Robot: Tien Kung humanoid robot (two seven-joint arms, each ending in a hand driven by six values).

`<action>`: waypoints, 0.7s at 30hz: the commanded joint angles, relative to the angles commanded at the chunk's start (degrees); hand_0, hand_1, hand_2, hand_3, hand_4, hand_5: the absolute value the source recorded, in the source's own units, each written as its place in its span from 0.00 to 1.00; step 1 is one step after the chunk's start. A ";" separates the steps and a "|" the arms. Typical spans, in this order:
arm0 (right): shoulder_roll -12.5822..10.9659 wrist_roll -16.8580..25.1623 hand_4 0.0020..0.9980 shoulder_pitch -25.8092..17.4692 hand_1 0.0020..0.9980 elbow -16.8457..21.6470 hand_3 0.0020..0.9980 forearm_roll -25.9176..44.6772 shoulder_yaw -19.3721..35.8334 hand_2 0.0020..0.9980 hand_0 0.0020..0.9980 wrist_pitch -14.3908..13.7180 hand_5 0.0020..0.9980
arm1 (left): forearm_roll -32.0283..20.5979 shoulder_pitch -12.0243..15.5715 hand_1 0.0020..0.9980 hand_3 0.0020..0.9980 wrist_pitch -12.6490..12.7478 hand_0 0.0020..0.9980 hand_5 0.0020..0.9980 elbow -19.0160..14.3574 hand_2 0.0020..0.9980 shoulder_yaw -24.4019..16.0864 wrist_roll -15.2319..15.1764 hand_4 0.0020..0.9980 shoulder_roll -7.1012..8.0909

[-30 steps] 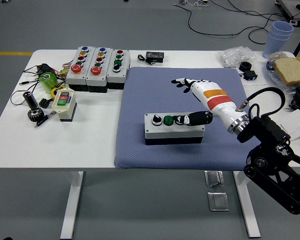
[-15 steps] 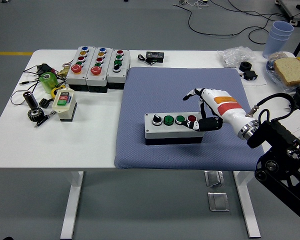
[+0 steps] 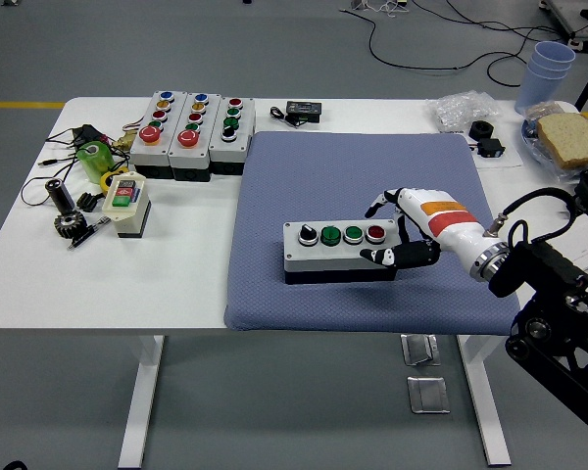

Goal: Pick up the button,place it on the desk,press the button,press the button

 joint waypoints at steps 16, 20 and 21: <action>-0.17 -0.62 0.88 -0.67 0.00 -0.77 0.60 -0.57 0.09 0.16 0.15 1.18 0.44 | -0.25 -0.17 0.64 0.55 0.02 0.65 0.85 0.00 0.63 0.06 0.10 0.32 0.08; -0.11 -0.79 0.88 -0.72 0.00 -1.27 0.60 -0.67 0.08 0.16 0.15 1.55 0.45 | -0.24 -0.20 0.63 0.55 0.02 0.65 0.85 0.00 0.63 0.10 0.09 0.32 0.08; -0.12 -0.84 0.88 -0.74 0.00 -1.33 0.60 -0.70 0.06 0.16 0.15 1.67 0.45 | -0.23 -0.20 0.63 0.55 0.03 0.65 0.85 0.00 0.63 0.10 0.10 0.32 0.08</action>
